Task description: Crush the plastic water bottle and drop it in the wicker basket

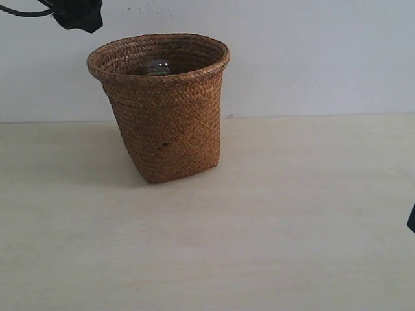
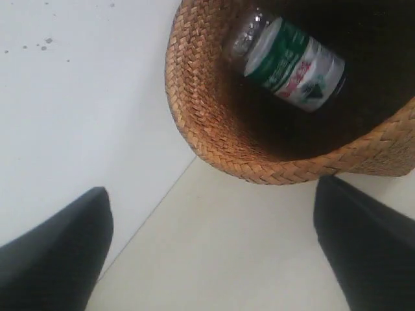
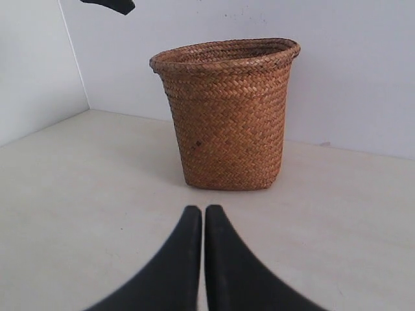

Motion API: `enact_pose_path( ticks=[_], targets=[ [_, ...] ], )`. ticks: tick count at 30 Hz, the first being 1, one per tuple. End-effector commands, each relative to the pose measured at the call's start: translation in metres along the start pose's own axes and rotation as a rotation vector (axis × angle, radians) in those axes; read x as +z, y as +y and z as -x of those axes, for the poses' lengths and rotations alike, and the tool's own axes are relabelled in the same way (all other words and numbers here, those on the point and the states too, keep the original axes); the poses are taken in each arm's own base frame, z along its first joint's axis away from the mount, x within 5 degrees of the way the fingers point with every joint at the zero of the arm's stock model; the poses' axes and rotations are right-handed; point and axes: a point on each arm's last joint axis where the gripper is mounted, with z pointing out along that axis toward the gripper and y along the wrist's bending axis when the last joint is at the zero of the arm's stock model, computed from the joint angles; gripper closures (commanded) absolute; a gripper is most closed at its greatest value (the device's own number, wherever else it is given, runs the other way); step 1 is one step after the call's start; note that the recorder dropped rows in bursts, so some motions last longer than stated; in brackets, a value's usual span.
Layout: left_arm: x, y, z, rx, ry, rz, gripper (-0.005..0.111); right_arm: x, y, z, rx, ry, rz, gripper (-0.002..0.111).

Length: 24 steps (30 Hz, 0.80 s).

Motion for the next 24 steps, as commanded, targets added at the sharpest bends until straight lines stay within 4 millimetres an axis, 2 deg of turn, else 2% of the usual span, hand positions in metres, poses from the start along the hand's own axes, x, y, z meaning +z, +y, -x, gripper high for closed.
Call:
enact_pose_path(
  ticks=[1, 3, 9, 14, 18, 24],
  targets=[
    [-0.004, 0.000, -0.005, -0.019, 0.048, -0.016, 0.035, -0.001, 0.000, 0.000, 0.002, -0.011, 0.002, 0.108],
    [-0.004, -0.002, -0.009, -0.020, 0.093, -0.036, 0.046, -0.001, 0.000, 0.001, 0.002, -0.013, 0.002, 0.108],
    [-0.006, -0.006, -0.018, -0.059, 0.199, -0.081, 0.102, -0.001, 0.000, 0.001, 0.004, -0.016, 0.002, 0.108],
    [-0.010, -0.010, -0.018, -0.135, 0.182, -0.115, 0.103, -0.001, 0.000, 0.001, 0.004, -0.016, 0.002, 0.108],
    [-0.023, -0.016, -0.024, -0.193, 0.166, -0.170, 0.103, -0.001, 0.000, 0.001, 0.004, -0.016, 0.002, 0.108],
    [-0.044, -0.042, -0.057, -0.261, 0.170, -0.279, 0.103, -0.001, 0.000, 0.001, 0.004, -0.016, 0.002, 0.108]
  ],
)
